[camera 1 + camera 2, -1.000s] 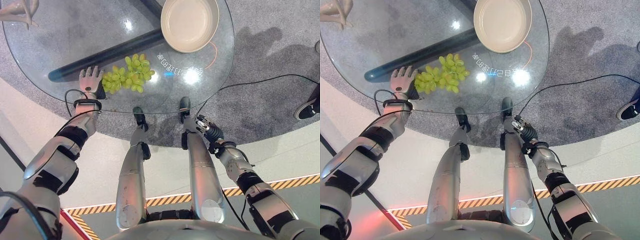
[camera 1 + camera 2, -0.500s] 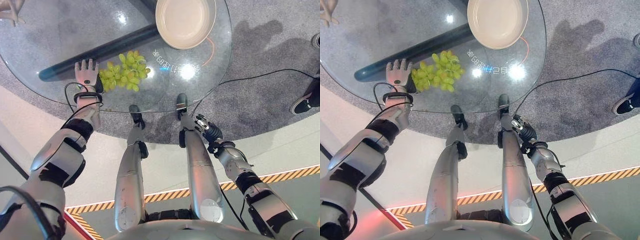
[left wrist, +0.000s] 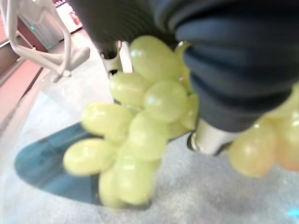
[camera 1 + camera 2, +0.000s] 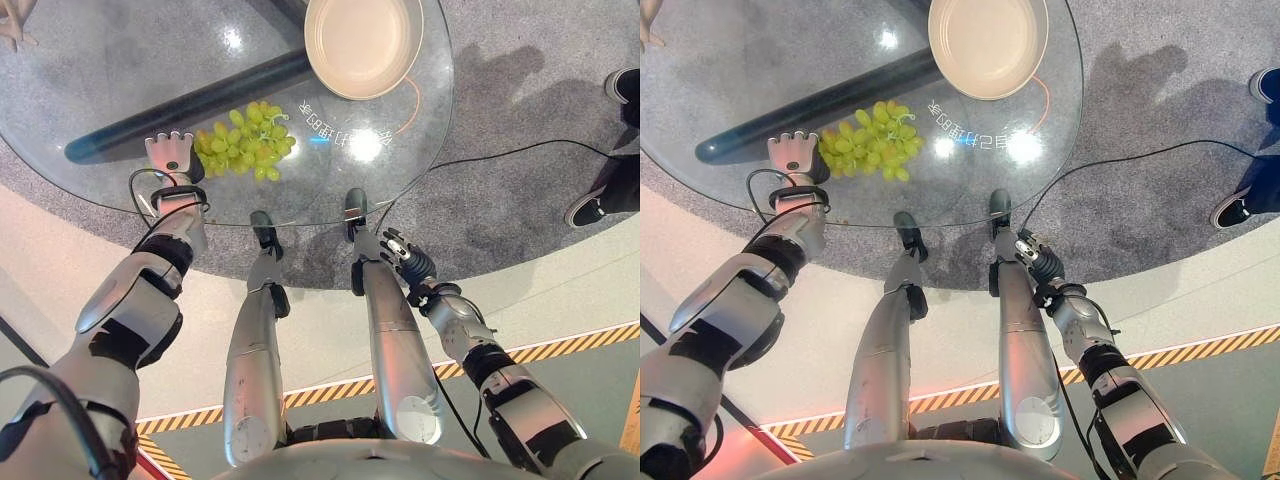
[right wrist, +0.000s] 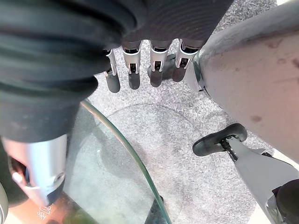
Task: Pick up fruits into the plate
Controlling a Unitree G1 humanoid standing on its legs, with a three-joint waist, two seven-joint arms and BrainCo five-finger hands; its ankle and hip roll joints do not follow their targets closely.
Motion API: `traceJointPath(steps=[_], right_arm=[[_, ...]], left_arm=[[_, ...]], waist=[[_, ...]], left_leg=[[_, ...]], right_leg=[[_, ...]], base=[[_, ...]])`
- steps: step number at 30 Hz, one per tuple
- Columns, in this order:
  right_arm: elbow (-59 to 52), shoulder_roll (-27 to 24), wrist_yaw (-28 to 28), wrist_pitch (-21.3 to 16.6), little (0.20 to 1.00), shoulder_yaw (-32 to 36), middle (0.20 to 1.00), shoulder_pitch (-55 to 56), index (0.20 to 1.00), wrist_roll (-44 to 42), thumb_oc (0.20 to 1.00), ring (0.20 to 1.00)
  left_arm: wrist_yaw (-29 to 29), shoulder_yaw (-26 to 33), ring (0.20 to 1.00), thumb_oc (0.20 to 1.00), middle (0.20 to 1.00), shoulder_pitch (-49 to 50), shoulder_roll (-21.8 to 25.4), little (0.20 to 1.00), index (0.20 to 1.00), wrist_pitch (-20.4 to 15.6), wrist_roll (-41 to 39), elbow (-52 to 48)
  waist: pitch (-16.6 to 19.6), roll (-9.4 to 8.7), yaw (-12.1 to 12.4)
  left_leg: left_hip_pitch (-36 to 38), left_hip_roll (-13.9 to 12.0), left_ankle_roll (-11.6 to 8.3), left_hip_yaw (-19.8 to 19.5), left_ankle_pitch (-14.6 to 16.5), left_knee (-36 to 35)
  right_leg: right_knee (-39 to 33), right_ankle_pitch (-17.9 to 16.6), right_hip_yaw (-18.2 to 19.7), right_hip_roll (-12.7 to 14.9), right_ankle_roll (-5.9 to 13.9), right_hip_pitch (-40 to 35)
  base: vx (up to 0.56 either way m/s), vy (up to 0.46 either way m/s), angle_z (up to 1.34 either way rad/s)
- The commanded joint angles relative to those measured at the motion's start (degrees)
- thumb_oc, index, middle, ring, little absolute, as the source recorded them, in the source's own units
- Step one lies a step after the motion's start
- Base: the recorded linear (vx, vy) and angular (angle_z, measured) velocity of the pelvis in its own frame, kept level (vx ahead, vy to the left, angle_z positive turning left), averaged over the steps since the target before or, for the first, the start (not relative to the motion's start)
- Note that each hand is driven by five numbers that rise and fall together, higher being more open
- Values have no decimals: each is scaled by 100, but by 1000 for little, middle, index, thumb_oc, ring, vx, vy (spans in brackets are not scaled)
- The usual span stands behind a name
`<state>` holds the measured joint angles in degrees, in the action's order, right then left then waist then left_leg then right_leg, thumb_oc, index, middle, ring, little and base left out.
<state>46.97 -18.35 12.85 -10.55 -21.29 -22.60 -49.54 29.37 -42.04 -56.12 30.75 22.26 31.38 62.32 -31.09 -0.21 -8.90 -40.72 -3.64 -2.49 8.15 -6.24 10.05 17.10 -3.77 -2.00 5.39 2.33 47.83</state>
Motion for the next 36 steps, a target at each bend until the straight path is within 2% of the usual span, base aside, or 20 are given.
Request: traceJointPath(steps=[1, 21, 36], right_arm=[[-273, 27, 113, -130, 1000, -188, 1000, 310, 1000, -172, 1000, 1000], [-180, 50, 191, -157, 1000, -143, 1000, 325, 1000, -74, 1000, 1000], [-207, 35, 287, -153, 1000, 82, 1000, 536, 1000, -2, 1000, 1000]], left_arm=[[-49, 61, 200, 200, 200, 384, -85, 200, 200, -122, -145, 190], [180, 224, 200, 200, 200, 524, 3, 200, 200, -307, -212, 31], [585, 808, 200, 200, 200, 880, 497, 200, 200, -815, -359, -653]], waist=[[130, -47, 21], [130, 10, 106], [130, 116, 271]], left_leg=[[-208, 598, 99, -384, 509, 413], [188, 563, 114, -376, 485, 236], [1478, 484, 106, -430, 496, -190]], right_leg=[[-22, -9, 213, -666, 61, 105], [-76, 60, 183, -642, 73, -263], [-253, 243, 34, -500, 116, -1480]], base=[[0, 0, 0], [0, 1, 0], [10, 4, 0]])
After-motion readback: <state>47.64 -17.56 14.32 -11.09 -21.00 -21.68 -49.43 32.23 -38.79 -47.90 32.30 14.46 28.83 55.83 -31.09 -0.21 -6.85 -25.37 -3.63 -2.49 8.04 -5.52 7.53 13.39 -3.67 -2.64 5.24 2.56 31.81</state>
